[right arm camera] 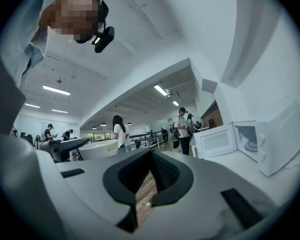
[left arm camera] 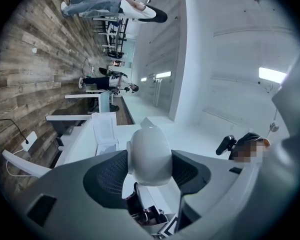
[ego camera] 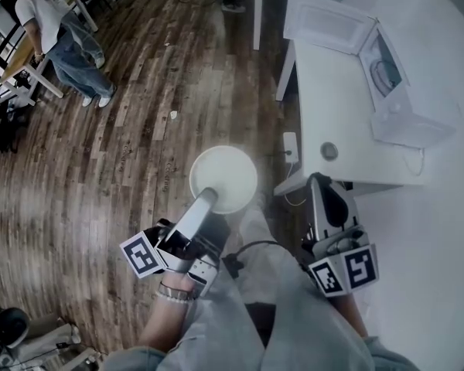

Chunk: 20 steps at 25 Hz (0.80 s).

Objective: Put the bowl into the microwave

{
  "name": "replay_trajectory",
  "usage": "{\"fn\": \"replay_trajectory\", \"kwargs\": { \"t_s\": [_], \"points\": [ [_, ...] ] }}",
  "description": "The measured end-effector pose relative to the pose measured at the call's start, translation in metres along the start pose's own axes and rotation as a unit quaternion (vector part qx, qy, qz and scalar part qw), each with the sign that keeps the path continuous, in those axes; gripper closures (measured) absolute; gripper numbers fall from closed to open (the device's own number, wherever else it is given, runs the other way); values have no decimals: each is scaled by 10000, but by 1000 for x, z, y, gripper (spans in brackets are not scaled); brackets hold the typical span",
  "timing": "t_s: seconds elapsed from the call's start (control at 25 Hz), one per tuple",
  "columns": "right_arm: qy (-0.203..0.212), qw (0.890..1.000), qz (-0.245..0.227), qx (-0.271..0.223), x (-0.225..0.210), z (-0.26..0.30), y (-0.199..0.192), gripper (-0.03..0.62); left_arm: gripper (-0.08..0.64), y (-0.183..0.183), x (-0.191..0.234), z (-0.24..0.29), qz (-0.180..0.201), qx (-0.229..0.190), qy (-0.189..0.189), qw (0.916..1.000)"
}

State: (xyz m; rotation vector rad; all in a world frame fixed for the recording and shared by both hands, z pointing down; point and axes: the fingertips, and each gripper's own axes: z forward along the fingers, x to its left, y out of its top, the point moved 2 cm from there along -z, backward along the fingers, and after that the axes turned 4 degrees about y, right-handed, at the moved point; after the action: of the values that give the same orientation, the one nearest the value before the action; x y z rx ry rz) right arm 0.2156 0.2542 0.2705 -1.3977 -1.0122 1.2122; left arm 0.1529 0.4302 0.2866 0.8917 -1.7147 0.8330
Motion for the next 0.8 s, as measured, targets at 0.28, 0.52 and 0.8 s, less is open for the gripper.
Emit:
{"fn": "replay_trajectory", "kwargs": {
  "t_s": [0.28,0.52,0.8],
  "points": [
    [219,9997,48,0,-22,48,-1,591,302,25,8,32,66,-75,-39,9999],
    [219,9997,87,73,-56,88,0,591,302,51,19,75,33,-114,-171,9998],
    [249,9993,65,275,-92,134,2,591,302,83,30,129,144,8,-163,9998]
  ]
}}
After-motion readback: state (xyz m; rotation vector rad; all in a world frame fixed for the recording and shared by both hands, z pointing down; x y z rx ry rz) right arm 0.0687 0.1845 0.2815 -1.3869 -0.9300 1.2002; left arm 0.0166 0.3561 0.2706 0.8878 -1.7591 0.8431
